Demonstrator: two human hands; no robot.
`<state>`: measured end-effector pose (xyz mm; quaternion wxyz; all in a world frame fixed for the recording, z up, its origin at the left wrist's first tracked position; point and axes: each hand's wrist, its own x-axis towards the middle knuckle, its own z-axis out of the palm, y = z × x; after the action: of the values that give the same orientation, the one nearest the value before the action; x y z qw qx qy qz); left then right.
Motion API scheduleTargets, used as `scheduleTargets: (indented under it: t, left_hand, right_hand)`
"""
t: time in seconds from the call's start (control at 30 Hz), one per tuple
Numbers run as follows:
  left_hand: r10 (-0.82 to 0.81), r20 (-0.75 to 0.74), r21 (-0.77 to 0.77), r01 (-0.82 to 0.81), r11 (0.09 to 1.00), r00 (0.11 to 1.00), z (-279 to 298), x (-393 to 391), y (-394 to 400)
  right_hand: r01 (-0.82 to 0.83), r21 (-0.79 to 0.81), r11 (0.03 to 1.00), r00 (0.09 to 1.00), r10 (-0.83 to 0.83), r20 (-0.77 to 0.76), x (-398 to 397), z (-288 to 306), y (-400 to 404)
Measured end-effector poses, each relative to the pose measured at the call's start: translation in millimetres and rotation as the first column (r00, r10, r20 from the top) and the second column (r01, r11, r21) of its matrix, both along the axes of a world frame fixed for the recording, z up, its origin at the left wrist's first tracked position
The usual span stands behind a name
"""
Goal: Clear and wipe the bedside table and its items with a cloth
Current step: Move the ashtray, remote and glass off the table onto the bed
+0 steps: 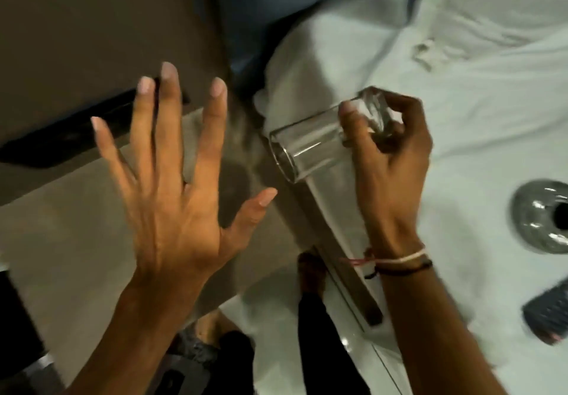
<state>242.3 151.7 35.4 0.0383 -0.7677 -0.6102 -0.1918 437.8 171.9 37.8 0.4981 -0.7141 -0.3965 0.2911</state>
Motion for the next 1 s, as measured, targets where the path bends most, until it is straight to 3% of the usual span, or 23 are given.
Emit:
scheduleTargets:
  t: [0.07, 0.33, 0.47, 0.53, 0.63, 0.73, 0.8, 0.87, 1.0]
  left_hand:
    - [-0.011, -0.008, -0.004, 0.011, 1.0, 1.0, 5, 26, 3]
    - [-0.146, -0.044, -0.067, 0.143, 0.987, 0.988, -2, 148, 25]
    - [-0.118, -0.116, -0.195, 0.094, 0.976, 0.986, -12, 160, 35]
    - [-0.072, -0.112, -0.216, 0.047, 0.975, 0.991, -15, 153, 32]
    - [0.035, -0.113, -0.242, -0.061, 0.968, 0.993, -16, 123, 16]
    - [0.139, -0.143, -0.283, -0.175, 0.943, 0.98, -20, 78, -14]
    - [0.248, -0.161, -0.305, -0.288, 0.908, 0.955, -20, 37, -48]
    - [0.365, -0.182, -0.321, -0.406, 0.856, 0.913, -17, -5, -91]
    - [0.607, -0.225, -0.316, -0.646, 0.695, 0.763, -2, -87, -193]
  right_hand:
    - [0.062, -0.062, 0.996, 0.997, -0.064, -0.032, 46, 14, 5]
    - [0.254, -0.288, 0.923, 0.958, -0.199, 0.208, 229, -7, 43]
    - [0.251, -0.358, 0.899, 0.888, -0.066, 0.455, 239, -11, 53]
    - [0.254, -0.258, 0.932, 0.785, -0.043, 0.618, 223, -2, 53]
    - [0.036, 0.034, 0.999, 0.701, -0.049, 0.712, 171, 6, 47]
    - [-0.29, 0.066, 0.955, 0.699, 0.164, 0.695, 98, 1, 30]
    - [-0.517, -0.03, 0.856, 0.632, 0.405, 0.66, 37, -7, 11]
    - [-0.678, -0.121, 0.725, 0.501, 0.576, 0.645, -21, -16, -12]
    - [-0.853, -0.204, 0.48, 0.258, 0.728, 0.635, -125, -25, -70]
